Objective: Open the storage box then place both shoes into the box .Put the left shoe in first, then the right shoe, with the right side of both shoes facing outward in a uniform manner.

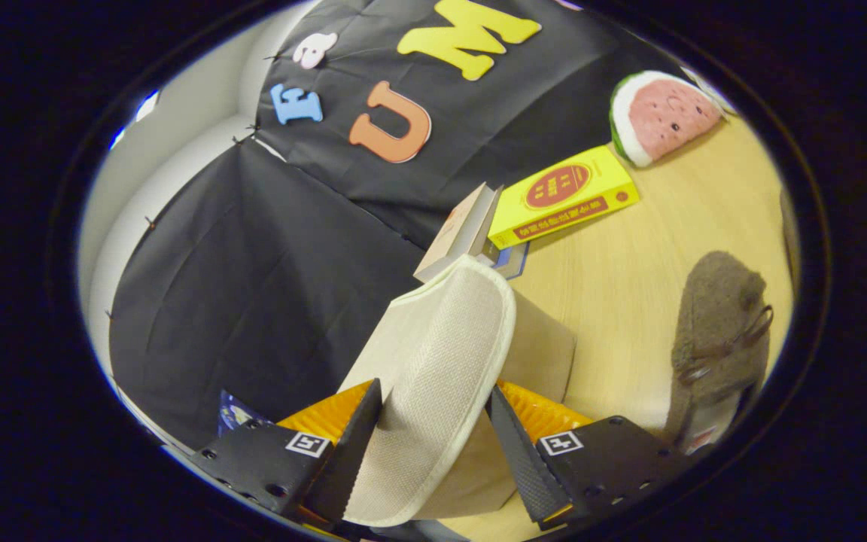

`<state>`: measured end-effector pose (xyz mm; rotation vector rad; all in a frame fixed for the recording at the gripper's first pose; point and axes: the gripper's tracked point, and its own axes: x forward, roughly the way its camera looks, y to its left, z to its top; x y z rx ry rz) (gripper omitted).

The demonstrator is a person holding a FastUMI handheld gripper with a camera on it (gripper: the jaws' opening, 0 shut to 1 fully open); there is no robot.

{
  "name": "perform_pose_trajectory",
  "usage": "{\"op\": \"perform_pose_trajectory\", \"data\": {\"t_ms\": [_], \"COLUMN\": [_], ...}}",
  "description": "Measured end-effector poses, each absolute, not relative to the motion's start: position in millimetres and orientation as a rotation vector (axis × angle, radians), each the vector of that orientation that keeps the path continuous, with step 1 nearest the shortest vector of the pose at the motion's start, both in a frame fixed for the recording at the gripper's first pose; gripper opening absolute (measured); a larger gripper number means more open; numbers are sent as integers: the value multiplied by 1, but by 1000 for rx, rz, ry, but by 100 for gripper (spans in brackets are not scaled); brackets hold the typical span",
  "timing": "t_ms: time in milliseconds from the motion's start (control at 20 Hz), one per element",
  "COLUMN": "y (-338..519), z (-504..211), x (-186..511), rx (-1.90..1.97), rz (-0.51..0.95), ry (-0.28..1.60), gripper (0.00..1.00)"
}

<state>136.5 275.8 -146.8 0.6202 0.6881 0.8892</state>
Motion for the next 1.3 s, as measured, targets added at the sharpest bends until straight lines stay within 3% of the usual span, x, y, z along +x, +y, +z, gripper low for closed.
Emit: {"op": "perform_pose_trajectory", "data": {"t_ms": [50, 400, 550, 700, 800, 900, 1100, 1200, 1300], "y": [274, 272, 264, 265, 267, 265, 266, 269, 273], "z": [-148, -146, -134, -126, -124, -119, -107, -94, -82], "x": [135, 133, 131, 124, 123, 121, 118, 114, 109], "rx": [628, 528, 486, 505, 449, 419, 374, 381, 362], "rz": [886, 841, 814, 797, 779, 750, 704, 707, 703], "ry": [698, 734, 711, 746, 730, 735, 754, 750, 750], "gripper": [86, 62, 62, 17, 18, 9, 9, 1, 1]}}
